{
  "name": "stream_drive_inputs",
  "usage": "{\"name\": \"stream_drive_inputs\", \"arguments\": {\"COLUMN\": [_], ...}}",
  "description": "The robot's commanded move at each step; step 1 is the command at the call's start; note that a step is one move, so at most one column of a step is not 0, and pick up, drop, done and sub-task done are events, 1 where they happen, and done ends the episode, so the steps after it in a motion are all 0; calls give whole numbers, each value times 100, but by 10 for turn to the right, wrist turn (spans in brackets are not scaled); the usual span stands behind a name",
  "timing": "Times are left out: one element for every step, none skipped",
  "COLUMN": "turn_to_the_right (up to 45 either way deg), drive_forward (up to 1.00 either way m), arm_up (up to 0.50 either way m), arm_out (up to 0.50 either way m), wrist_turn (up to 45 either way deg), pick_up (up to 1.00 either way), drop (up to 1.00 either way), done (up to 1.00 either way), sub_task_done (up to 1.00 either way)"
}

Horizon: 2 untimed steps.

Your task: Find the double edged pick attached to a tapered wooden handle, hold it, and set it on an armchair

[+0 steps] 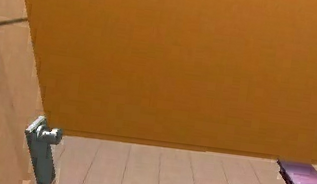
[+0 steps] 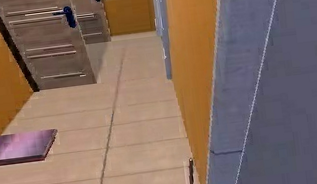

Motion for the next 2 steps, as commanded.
{"name": "stream_drive_inputs", "arguments": {"turn_to_the_right": [450,180], "drive_forward": [0,0], "arm_up": [0,0], "arm_out": [0,0], "wrist_turn": [0,0], "pick_up": [0,0], "drop": [0,0], "done": [0,0], "sub_task_done": [0,0]}}
